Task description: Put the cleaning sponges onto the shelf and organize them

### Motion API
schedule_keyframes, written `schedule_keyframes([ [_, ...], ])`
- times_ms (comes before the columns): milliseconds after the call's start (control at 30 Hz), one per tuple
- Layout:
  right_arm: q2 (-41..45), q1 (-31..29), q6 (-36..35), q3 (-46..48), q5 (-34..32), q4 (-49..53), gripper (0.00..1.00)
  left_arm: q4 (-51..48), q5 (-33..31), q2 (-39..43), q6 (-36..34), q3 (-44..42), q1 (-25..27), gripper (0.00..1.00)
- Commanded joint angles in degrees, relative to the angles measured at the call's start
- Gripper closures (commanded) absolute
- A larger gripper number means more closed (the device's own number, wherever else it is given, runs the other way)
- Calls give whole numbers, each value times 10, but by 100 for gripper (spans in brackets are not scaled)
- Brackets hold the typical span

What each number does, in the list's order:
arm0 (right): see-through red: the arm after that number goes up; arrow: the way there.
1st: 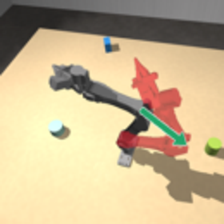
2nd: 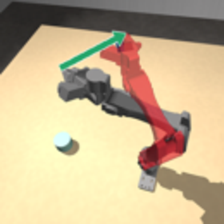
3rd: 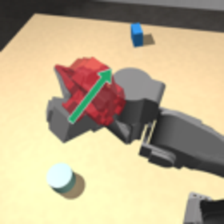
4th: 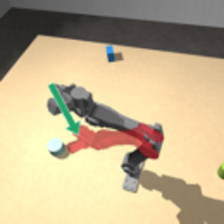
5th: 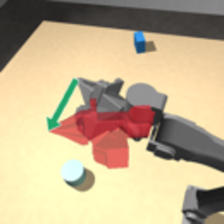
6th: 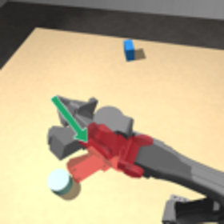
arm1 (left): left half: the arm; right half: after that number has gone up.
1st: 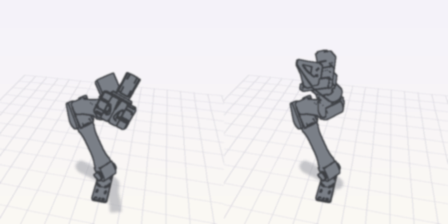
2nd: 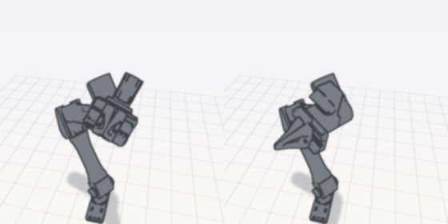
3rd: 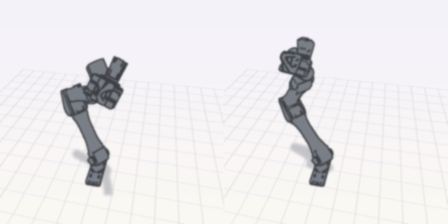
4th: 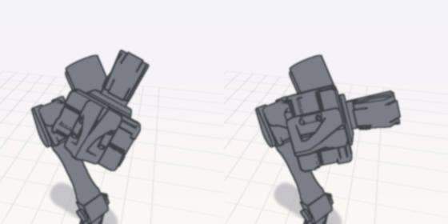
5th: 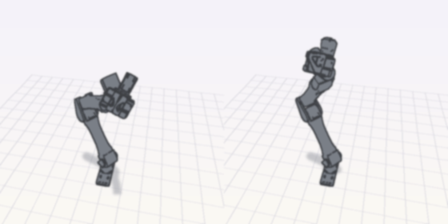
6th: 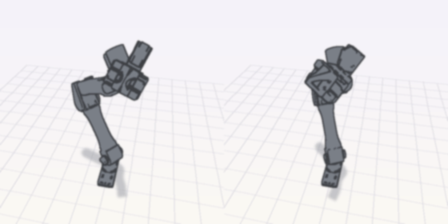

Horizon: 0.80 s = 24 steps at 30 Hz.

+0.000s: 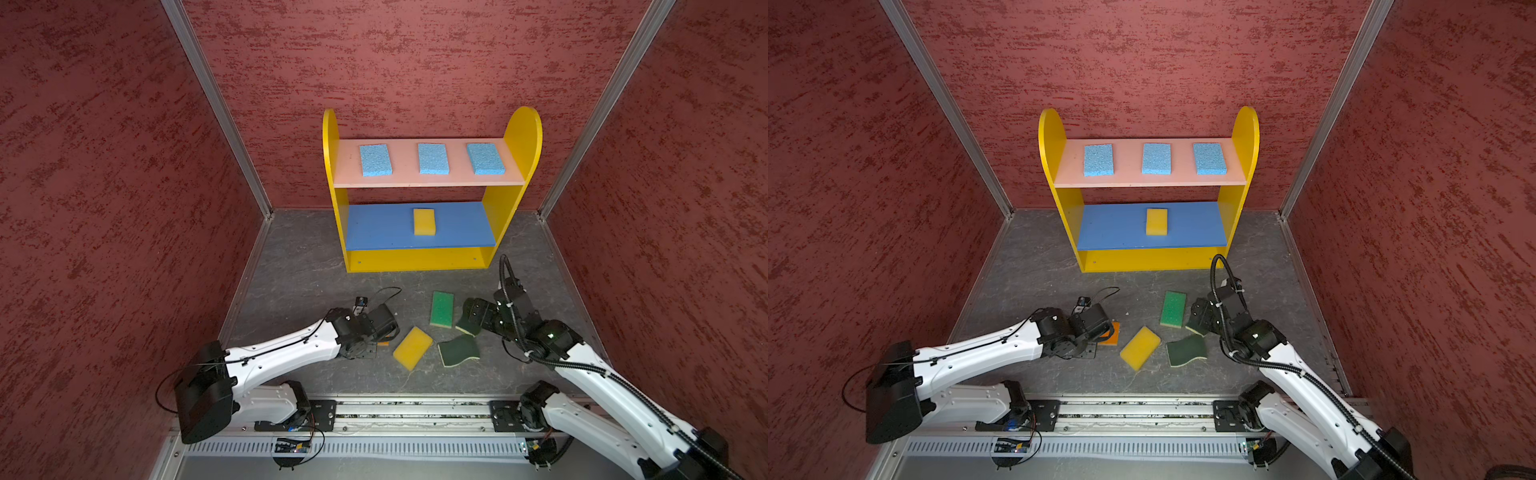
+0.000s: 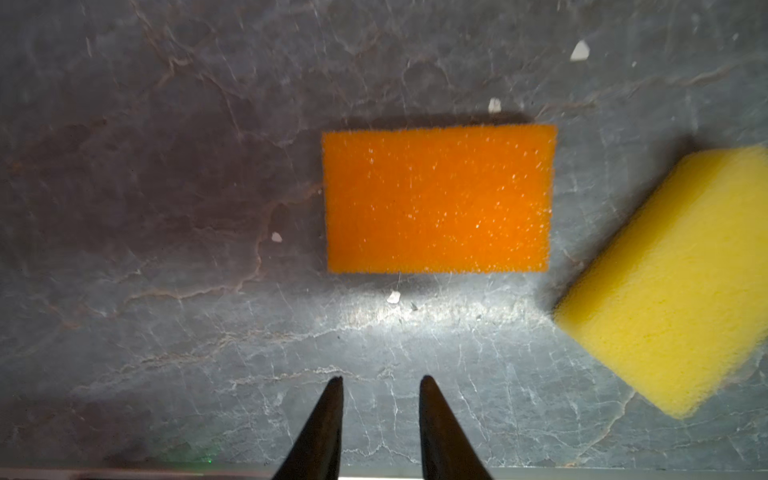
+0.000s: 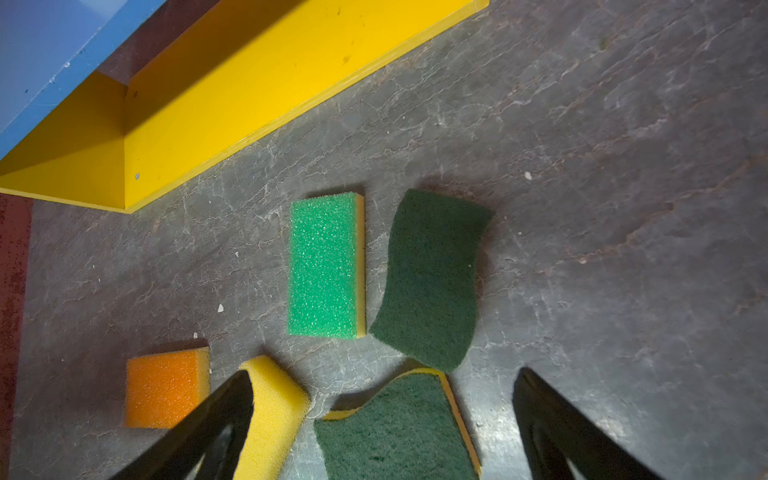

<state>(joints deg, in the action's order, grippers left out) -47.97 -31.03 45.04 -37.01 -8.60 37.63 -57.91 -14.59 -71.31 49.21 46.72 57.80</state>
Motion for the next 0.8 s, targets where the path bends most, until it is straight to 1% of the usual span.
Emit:
schedule_keyframes([
  [0,1,2,10,3,-7,-15,1,47,47,10,36,-26,5,69],
  [33,1,2,11,3,-7,-16,1,61,54,9,38,-32,6,69],
  [67,2,3,13,4,-6,-17,1,71,55,7,42,-36,10,73],
  [100,3,3,15,6,-7,-16,1,81,55,3,44,-39,13,86],
  [133,4,3,16,7,-7,-18,1,88,55,-2,46,-40,15,94],
  [333,11,2,19,16,-9,-18,1,154,72,-46,26,-44,20,95],
  [633,40,3,31,29,-17,-6,1,183,71,-115,9,-22,17,96],
  [767,48,2,34,34,-20,2,1,211,82,-140,2,-19,9,96],
])
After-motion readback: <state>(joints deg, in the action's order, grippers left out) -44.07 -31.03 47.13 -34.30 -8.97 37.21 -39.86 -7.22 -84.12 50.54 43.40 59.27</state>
